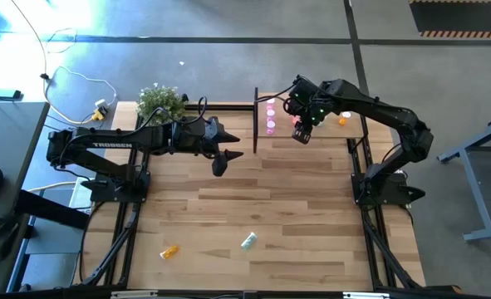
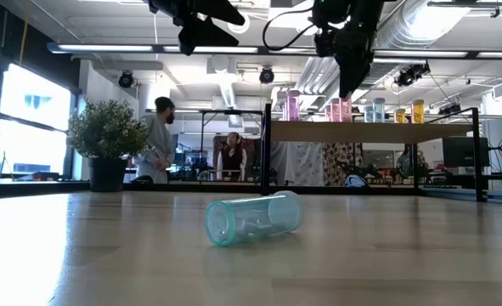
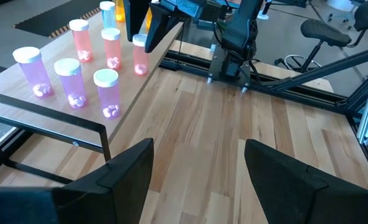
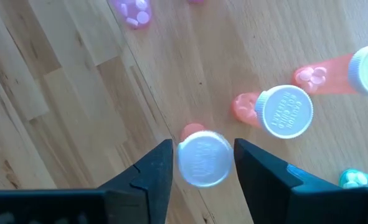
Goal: Pick and place medicine bottles onto shelf by color
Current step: Put the red pill bottle on the shelf aligned with the other red pill bottles, then put the blue pill bottle on the shelf aligned with the other blue pill bottles
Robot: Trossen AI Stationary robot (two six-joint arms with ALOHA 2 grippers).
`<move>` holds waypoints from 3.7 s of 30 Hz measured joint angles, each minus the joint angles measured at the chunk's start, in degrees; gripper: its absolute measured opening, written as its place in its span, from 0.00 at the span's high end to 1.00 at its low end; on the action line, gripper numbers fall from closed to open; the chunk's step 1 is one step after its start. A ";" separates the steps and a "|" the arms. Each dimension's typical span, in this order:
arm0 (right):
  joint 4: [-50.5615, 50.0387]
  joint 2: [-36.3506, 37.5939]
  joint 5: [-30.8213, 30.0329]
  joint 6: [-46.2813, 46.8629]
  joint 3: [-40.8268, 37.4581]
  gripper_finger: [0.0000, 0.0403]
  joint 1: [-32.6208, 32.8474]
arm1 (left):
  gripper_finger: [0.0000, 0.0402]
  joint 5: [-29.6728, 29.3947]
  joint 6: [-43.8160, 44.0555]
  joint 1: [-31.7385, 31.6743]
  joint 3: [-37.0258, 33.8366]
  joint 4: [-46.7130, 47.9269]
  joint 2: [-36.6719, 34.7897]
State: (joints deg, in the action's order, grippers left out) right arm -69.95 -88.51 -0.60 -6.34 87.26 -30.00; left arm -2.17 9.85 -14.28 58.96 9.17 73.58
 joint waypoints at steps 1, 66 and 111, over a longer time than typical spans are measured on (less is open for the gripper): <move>0.04 0.00 0.00 0.02 0.00 0.60 0.00 | 0.40 0.00 0.00 0.00 0.00 0.00 0.00; -7.44 11.89 -6.60 62.33 0.02 0.60 36.28 | 0.40 -6.64 31.68 26.64 -0.04 -3.38 19.72; -8.05 11.55 -12.92 64.43 0.00 0.60 41.27 | 0.40 -16.63 40.54 36.91 0.02 -18.05 37.46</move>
State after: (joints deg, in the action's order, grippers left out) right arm -78.00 -76.96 -13.52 58.08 87.26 11.27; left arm -18.80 50.38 22.63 58.98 -8.88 111.04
